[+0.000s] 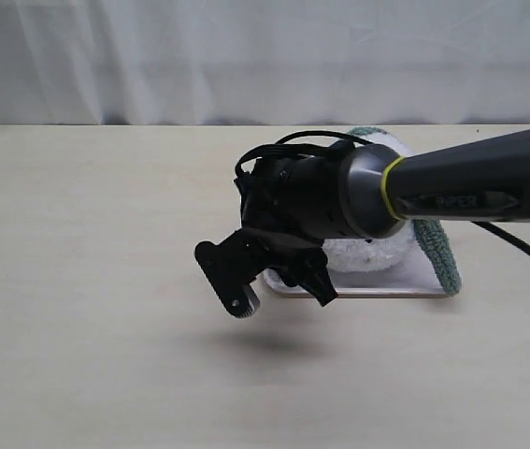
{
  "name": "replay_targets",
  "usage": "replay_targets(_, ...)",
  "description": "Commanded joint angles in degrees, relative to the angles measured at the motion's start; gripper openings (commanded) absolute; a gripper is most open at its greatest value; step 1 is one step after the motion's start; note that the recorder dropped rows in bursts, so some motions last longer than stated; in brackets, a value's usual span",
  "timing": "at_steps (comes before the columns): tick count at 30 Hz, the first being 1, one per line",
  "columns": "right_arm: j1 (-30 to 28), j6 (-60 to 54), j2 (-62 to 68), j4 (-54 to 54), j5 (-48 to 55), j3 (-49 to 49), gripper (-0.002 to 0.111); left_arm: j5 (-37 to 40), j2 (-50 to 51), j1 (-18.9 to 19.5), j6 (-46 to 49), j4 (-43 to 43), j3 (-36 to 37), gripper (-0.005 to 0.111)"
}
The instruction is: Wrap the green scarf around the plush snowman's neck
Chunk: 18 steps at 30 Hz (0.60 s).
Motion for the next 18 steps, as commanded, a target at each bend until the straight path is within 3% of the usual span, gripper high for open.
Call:
replay_targets(1, 0.1, 0.6, 1.4, -2.7, 0.7, 0.0, 0.054, -0.5, -0.1, -0.4, -0.1, -0.1, 0.2, 0.000)
replay_targets(9, 0.1, 9.8, 5.2, -16.4, 0.6, 0.0, 0.052, -0.5, -0.1, -0.4, -0.1, -0.1, 0.2, 0.000)
replay_targets(14, 0.4, 12.4, 5.2, -16.3, 0.9, 0.0, 0.004, -0.5, -0.1, -0.4, -0.1, -0.1, 0.2, 0.000)
replay_targets(18, 1.1, 12.4, 5.2, -16.3, 2.3, 0.0, 0.004, -0.5, -0.1, -0.4, -0.1, -0.1, 0.2, 0.000)
